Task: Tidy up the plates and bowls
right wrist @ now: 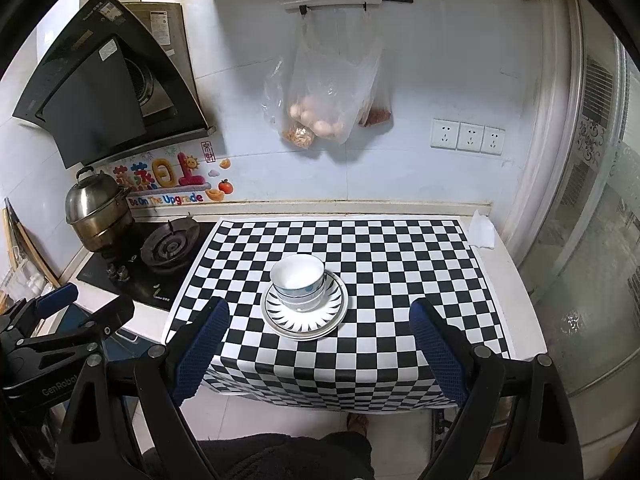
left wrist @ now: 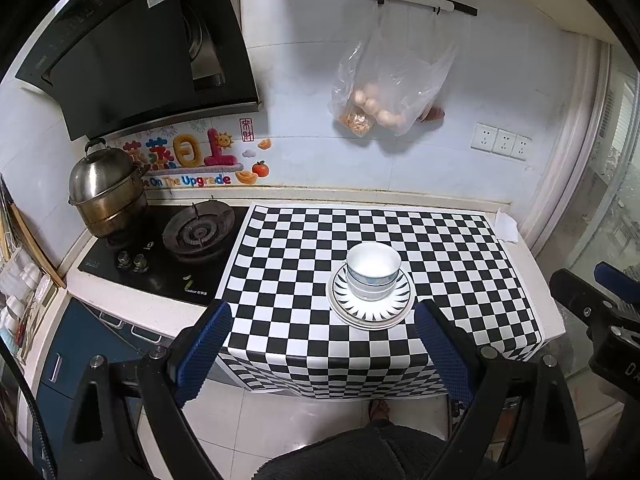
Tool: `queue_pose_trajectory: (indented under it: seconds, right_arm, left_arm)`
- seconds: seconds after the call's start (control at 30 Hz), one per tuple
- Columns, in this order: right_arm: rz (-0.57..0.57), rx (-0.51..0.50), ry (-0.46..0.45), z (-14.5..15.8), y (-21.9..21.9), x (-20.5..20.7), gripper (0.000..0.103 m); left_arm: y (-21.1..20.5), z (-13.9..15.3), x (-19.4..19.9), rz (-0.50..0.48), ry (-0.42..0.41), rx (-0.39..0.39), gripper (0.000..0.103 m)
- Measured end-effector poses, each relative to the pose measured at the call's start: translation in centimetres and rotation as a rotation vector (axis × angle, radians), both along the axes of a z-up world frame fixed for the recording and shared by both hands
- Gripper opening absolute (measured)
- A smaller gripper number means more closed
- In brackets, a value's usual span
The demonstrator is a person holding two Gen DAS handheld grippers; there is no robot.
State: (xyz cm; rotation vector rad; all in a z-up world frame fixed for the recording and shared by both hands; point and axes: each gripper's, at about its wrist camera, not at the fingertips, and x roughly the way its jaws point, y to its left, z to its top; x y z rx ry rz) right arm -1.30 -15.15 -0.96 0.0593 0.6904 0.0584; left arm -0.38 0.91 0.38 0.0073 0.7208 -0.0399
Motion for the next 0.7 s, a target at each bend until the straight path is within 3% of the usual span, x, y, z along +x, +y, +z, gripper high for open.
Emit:
queue_pose_trajectory:
  seconds: [0.7]
  right_arm:
    - [0.024,0.0,-0.016,0.9,-0.6,-0.9,0.094]
  left_arm:
    - [-0.9,0.6,-1.2,-0.005,-0.006,0.003,0.094]
